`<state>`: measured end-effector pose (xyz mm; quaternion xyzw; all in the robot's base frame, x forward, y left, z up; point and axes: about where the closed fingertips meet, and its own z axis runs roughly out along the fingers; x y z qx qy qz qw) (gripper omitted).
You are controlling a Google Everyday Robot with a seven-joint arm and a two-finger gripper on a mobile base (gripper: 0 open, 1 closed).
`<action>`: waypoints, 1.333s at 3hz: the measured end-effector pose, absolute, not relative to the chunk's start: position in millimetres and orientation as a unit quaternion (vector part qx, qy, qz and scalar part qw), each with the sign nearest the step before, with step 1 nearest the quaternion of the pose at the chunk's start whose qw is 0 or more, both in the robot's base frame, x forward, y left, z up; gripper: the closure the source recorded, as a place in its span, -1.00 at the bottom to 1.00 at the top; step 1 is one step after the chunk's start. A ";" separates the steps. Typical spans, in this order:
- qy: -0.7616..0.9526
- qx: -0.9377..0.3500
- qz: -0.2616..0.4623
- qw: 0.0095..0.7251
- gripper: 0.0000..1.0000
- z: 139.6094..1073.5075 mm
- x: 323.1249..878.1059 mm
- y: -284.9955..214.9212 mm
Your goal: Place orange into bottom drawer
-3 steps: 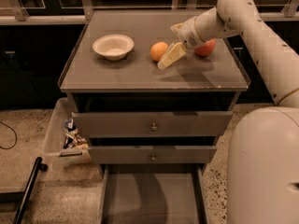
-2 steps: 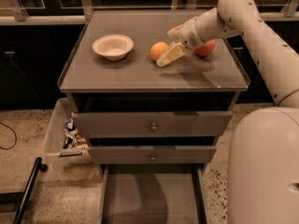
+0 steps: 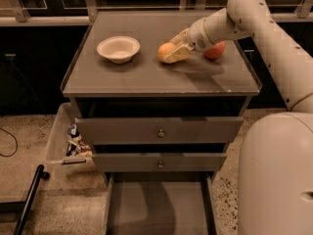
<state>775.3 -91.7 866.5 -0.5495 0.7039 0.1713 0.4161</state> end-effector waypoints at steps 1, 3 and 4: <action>0.704 -0.550 0.171 0.416 0.79 866.4 775.3 -91.7; 0.704 -0.550 0.171 0.416 1.00 866.4 775.3 -91.7; 0.701 -0.555 0.179 0.410 1.00 867.0 767.6 -86.2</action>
Offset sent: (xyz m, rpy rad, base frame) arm 0.0000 0.0000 0.0000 0.0000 0.0000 0.0000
